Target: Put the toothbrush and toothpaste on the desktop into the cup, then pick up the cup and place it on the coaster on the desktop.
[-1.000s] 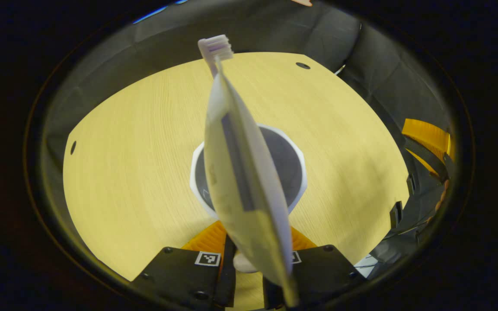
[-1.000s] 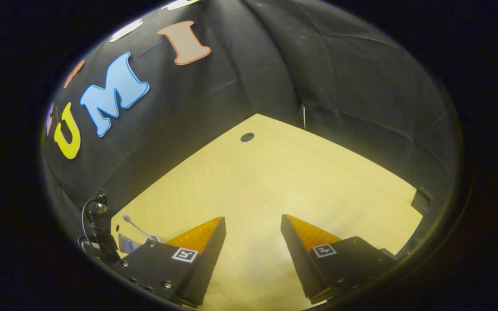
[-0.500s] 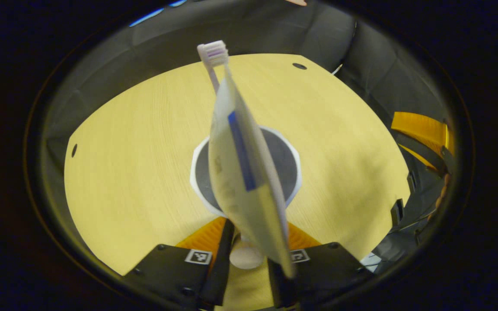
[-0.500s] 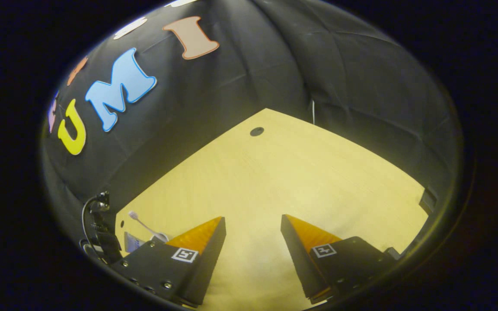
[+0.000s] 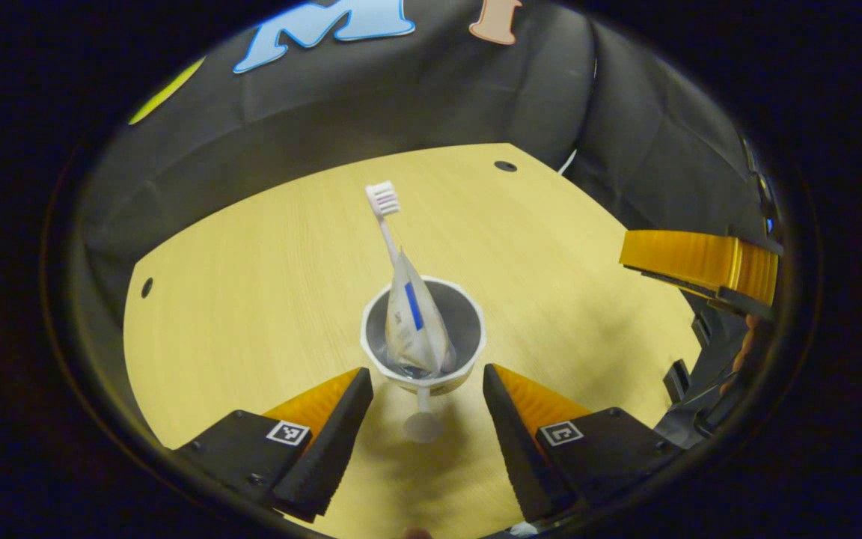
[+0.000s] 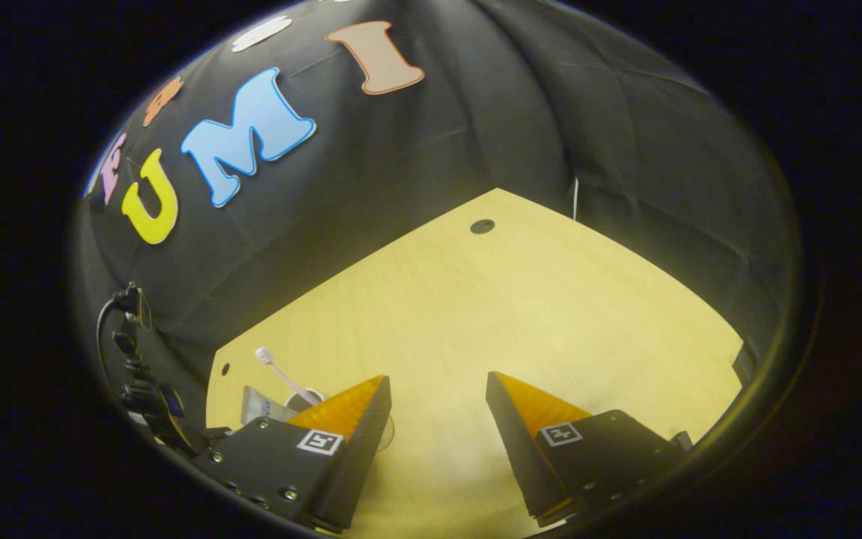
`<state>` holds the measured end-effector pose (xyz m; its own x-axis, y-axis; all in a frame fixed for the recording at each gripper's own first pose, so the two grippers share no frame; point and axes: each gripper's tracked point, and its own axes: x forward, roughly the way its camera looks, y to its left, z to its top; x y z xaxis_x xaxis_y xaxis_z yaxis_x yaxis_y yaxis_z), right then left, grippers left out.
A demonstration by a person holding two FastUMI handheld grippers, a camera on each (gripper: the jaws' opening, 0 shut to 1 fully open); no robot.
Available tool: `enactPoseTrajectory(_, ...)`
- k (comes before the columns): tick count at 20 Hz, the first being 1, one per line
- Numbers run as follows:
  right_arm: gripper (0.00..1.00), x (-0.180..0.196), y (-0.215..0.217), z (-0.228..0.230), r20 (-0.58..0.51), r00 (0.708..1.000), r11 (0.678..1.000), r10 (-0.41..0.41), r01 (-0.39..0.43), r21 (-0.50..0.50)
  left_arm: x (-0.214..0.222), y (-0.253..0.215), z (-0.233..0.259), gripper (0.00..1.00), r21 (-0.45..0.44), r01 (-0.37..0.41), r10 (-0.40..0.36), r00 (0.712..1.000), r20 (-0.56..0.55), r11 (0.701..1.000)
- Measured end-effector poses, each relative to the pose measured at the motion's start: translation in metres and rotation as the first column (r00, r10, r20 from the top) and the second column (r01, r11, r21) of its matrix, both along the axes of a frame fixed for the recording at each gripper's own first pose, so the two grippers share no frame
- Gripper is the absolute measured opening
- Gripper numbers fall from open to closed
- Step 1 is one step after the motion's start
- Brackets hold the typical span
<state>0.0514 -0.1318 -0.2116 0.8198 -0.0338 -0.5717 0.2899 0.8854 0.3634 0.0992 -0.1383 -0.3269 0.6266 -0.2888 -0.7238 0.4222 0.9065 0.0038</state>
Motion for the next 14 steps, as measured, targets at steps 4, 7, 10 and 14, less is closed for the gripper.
enactPoseTrajectory(4, 0.8, -0.006, 0.012, 0.018, 0.035, 0.999, 0.999, 0.034, -0.033, -0.029, -0.011, 0.016, 0.028, 0.96, -0.048, -0.05, 0.053, 0.996, 0.068, 0.998)
enactPoseTrajectory(7, 0.8, -0.014, 0.023, 0.04, 0.072, 0.995, 0.995, 0.073, -0.068, -0.073, -0.02, 0.038, 0.059, 0.96, -0.105, -0.088, 0.102, 0.986, 0.133, 0.991)
enactPoseTrajectory(10, 0.8, -0.021, 0.039, 0.072, 0.123, 0.983, 0.98, 0.138, -0.117, -0.161, -0.028, 0.05, 0.098, 1.0, -0.148, -0.117, 0.146, 0.968, 0.202, 0.982)
enactPoseTrajectory(14, 0.8, -0.022, 0.064, 0.127, 0.21, 0.95, 0.947, 0.232, -0.17, -0.273, -0.032, 0.068, 0.168, 0.96, -0.218, -0.152, 0.218, 0.921, 0.322, 0.964)
